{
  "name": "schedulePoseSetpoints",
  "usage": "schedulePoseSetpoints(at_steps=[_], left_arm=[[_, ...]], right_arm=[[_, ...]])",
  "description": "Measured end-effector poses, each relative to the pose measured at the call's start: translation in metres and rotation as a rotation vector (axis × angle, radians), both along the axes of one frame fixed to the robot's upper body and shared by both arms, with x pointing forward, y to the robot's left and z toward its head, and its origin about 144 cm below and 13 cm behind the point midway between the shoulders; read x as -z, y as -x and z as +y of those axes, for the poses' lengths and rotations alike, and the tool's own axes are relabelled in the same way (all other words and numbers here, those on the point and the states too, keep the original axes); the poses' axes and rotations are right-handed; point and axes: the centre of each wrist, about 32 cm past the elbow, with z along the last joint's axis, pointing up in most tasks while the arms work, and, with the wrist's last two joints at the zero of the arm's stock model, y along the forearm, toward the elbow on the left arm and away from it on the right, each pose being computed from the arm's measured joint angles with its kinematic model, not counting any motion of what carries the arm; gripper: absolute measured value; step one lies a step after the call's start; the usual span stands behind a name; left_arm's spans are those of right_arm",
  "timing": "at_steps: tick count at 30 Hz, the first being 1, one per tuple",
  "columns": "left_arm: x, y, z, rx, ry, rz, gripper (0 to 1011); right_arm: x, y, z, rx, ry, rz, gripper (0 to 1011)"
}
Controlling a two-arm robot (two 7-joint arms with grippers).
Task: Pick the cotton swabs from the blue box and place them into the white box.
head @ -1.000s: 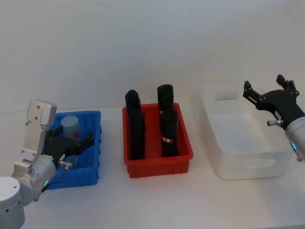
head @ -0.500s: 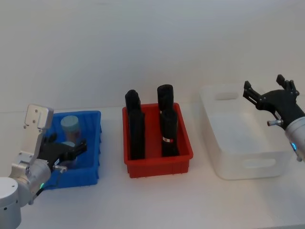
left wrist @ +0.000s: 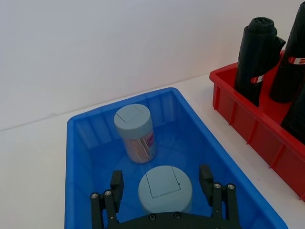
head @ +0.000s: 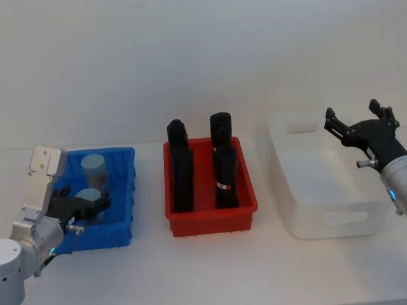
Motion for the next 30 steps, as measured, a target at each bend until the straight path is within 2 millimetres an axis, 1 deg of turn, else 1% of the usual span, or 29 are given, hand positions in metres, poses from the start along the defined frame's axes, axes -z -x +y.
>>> schedulePoseSetpoints(at_steps=[7,10,12,13,14,15,18,22,30], left_arm=[[0.0029,-0.0007,0.0026,0.006,0.023,0.010,1004],[0.0043,-0.0008,0.0036,0.011,0.034,0.014,980],[0.0048,-0.0008,0.0040,0.014,0.041,0.015,927],[0.0051,-0.0008,0.0042,0.016,0.044,0.016,916],[0.0054,-0.0007,0.0046,0.019,0.051,0.016,886],[0.0056,-0.0007,0.0047,0.021,0.053,0.015,835],[0.0063,-0.0001,0.0052,0.025,0.063,0.016,784],[0.0061,0.0011,0.0056,0.029,0.071,0.013,663],[-0.0013,0.0044,0.0056,0.040,0.073,-0.011,660]], right_arm=[[0.0000,0.0000,0.0000,0.000,0.000,0.000,1002],[0.0000,0.0000,0.0000,0.000,0.000,0.000,1002],[0.0000,0.0000,0.0000,0.000,0.000,0.000,1002],[0.0000,0.0000,0.0000,0.000,0.000,0.000,1002],[0.0000,0.0000,0.0000,0.000,0.000,0.000,1002],[0.0000,0.0000,0.0000,0.000,0.000,0.000,1002],[0.0000,0.0000,0.0000,0.000,0.000,0.000,1002],[0.0000,0.0000,0.0000,0.000,0.000,0.000,1002],[0.0000,0.0000,0.0000,0.000,0.000,0.000,1002]])
